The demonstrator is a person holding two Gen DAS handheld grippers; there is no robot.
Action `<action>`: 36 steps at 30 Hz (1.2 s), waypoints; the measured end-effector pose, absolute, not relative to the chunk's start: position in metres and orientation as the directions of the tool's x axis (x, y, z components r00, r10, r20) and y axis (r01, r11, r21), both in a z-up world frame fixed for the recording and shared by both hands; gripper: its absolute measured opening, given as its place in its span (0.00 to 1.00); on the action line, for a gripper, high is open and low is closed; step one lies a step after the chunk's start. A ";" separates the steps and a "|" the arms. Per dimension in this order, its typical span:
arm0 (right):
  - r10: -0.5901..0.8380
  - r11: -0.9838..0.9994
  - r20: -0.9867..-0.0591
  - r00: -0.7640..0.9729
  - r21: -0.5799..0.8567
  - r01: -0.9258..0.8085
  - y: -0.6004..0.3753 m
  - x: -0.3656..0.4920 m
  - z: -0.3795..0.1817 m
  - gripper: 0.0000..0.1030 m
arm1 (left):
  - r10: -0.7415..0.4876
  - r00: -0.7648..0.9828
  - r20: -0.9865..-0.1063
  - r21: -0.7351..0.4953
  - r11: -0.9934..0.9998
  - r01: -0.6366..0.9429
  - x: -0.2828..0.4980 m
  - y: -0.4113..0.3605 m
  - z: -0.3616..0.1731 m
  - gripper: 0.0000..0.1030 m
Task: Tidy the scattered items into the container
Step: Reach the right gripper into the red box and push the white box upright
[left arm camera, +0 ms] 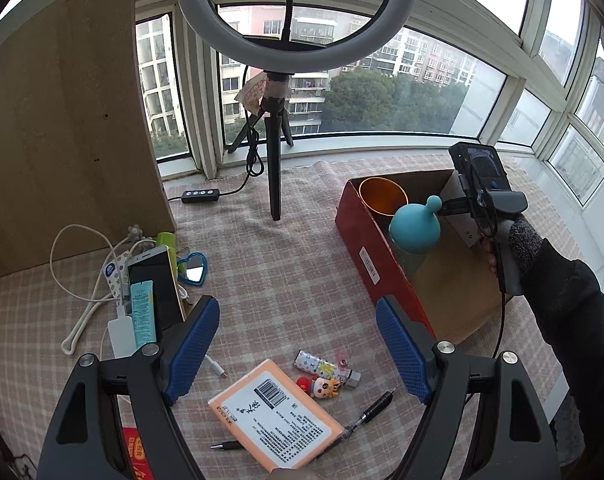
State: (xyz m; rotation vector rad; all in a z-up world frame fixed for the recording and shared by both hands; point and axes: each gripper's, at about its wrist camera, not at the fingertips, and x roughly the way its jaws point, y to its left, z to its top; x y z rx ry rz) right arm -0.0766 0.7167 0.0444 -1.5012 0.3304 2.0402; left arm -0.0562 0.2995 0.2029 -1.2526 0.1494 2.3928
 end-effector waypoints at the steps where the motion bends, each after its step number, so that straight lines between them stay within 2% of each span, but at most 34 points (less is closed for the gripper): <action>1: 0.316 -0.801 -0.930 -0.187 -0.156 -0.578 0.717 -0.079 0.042 0.04 | 0.326 -0.496 -0.805 -0.106 -0.901 -0.420 -0.057 0.299 0.202 0.77; 18: 0.430 -0.707 -0.896 -0.113 -0.256 -0.659 0.734 -0.101 0.023 0.02 | 0.327 -0.487 -0.810 -0.104 -0.897 -0.430 -0.057 0.304 0.199 0.77; 25: 0.471 -0.704 -0.876 -0.099 -0.306 -0.641 0.729 -0.123 0.019 0.02 | 0.327 -0.488 -0.809 -0.107 -0.899 -0.425 -0.056 0.302 0.200 0.77; 31: 0.411 -0.754 -0.892 -0.190 -0.215 -0.621 0.725 -0.117 0.042 0.04 | 0.330 -0.499 -0.802 -0.102 -0.897 -0.430 -0.052 0.302 0.205 0.77; 36: 0.282 -0.822 -0.895 -0.346 -0.040 -0.568 0.704 -0.077 0.086 0.05 | 0.330 -0.511 -0.794 -0.097 -0.898 -0.429 -0.048 0.298 0.209 0.77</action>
